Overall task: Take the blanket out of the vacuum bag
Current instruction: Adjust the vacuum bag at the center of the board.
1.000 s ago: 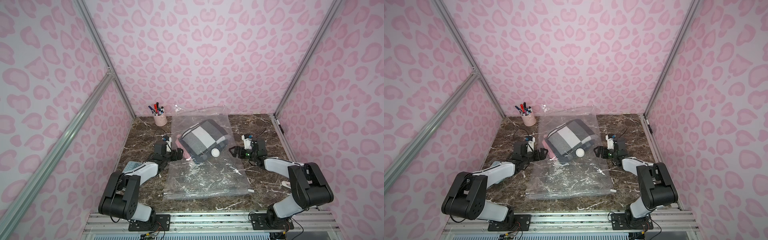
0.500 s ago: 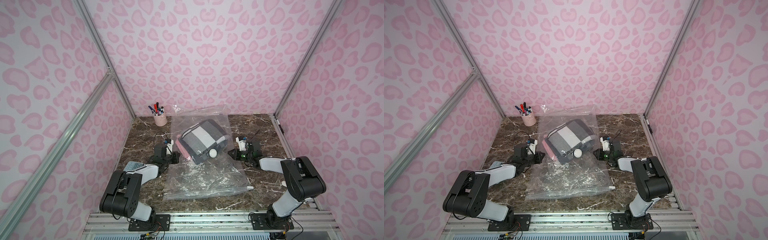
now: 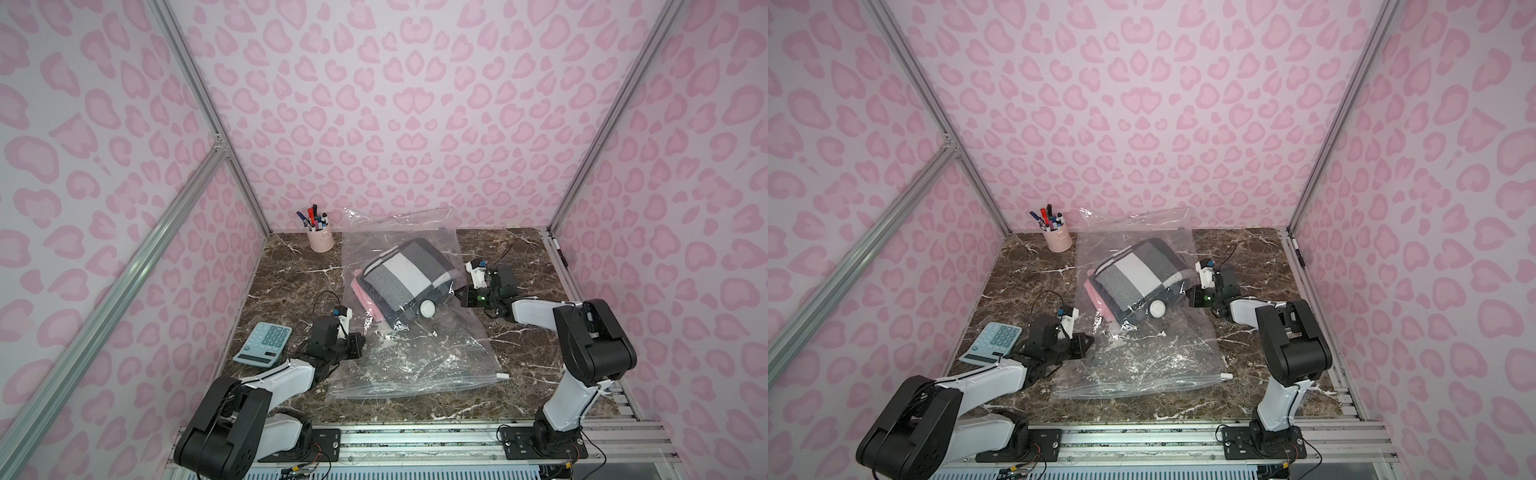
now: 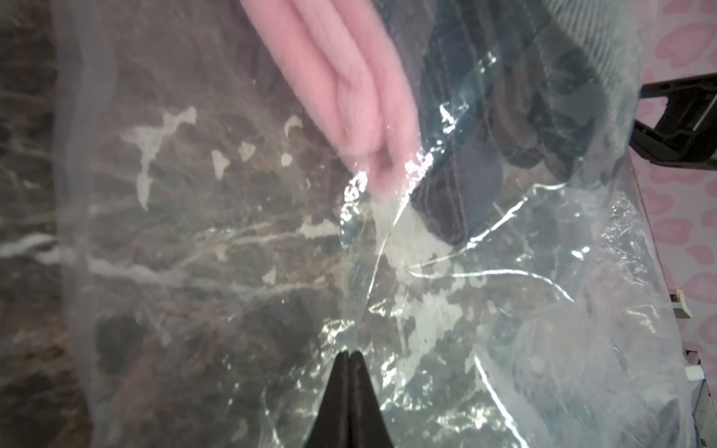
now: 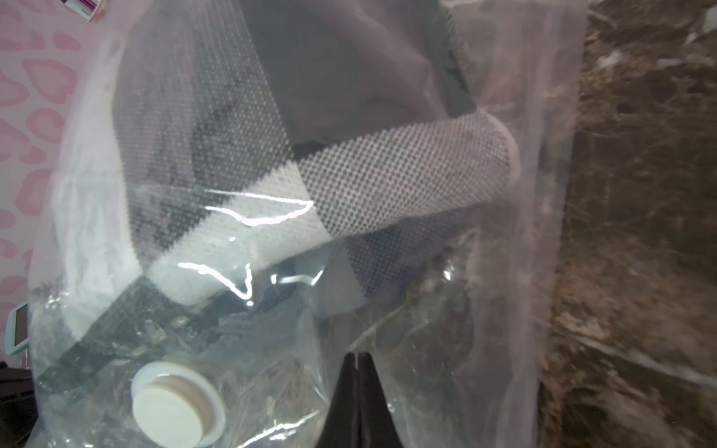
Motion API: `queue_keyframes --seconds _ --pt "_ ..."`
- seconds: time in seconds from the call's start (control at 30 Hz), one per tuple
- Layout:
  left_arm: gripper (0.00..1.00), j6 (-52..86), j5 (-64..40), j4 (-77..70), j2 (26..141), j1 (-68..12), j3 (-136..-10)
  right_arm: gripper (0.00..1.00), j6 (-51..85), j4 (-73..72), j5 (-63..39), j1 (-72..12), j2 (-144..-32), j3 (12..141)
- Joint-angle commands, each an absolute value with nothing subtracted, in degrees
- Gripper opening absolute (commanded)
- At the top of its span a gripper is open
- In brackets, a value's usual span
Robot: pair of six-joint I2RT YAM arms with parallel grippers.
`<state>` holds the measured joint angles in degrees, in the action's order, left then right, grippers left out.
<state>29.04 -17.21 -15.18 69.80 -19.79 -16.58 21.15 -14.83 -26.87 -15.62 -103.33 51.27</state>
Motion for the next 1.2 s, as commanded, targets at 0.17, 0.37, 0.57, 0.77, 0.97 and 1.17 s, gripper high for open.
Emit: queue_keyframes --seconds 0.17,0.37,0.57,0.77,0.97,1.17 --pt "0.81 28.4 1.8 5.0 52.5 -22.8 -20.3 0.79 17.9 -7.6 -17.1 -18.4 -96.2 49.5" --pt "0.97 28.4 18.1 3.0 55.9 -22.4 -21.0 0.8 18.8 -2.7 -9.6 -18.4 -99.5 49.1" --pt "0.97 24.5 10.0 -2.6 70.7 -19.3 -25.8 0.81 20.8 -6.9 -11.5 -18.2 -98.9 44.6" --pt "0.9 24.2 -7.0 -8.6 81.5 -16.4 -27.7 0.82 21.0 -9.1 -14.6 -16.4 -97.5 41.5" --pt "0.41 26.1 -17.1 -12.5 88.6 -16.5 -28.0 0.72 22.2 -16.1 -24.8 -13.4 -97.5 38.0" --pt "0.05 28.4 -19.4 -12.8 88.7 -18.7 -27.0 0.2 23.0 -20.4 -31.2 -13.6 -99.8 38.4"
